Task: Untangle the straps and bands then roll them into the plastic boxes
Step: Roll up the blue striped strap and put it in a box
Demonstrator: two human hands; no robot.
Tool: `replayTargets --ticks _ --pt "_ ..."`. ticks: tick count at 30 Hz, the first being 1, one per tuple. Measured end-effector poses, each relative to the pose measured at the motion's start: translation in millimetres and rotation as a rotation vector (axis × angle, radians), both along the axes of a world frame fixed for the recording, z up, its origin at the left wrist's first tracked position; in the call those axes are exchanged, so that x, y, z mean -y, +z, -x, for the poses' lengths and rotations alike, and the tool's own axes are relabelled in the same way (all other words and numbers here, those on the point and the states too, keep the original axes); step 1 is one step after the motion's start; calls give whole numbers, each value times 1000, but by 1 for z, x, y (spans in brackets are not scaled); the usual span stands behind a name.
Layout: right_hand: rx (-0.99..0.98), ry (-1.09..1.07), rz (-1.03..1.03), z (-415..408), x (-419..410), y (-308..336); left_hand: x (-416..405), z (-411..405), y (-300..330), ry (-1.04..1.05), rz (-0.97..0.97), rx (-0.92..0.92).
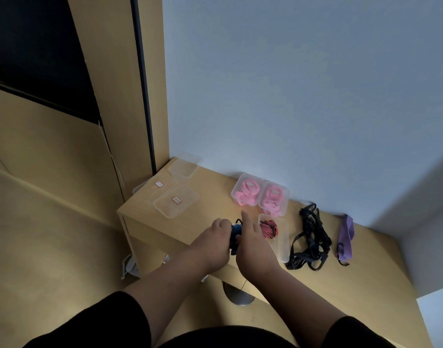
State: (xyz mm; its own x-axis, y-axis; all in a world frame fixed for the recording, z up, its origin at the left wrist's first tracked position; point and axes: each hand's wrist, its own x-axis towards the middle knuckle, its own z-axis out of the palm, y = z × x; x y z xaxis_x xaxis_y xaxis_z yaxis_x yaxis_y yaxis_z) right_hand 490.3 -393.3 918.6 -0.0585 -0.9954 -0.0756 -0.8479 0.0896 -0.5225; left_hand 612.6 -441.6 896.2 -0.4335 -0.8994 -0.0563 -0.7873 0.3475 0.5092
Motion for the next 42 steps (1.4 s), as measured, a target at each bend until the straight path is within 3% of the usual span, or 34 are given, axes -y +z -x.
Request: replayTargets --ticks 8,15,23,30,33,37,42 --pt "-163 -2 -53 5 2 2 -8 -2 -2 -33 -15 -20" --pt "-236 24 -48 3 1 2 -11 1 -3 89 -111 -335" --pt "-375 117 -43 6 5 4 -9 11 -7 274 -359 -655" --pt "-536 148 -32 12 -9 -12 -15 16 -23 289 -429 -711" --pt "-493 108 -27 17 -8 -20 -9 21 -24 240 -396 -648" --pt "-291 87 -70 29 -8 -28 1 22 -29 149 -388 -540" --pt "124 -1 -118 61 -8 -33 7 31 -33 65 -487 -673"
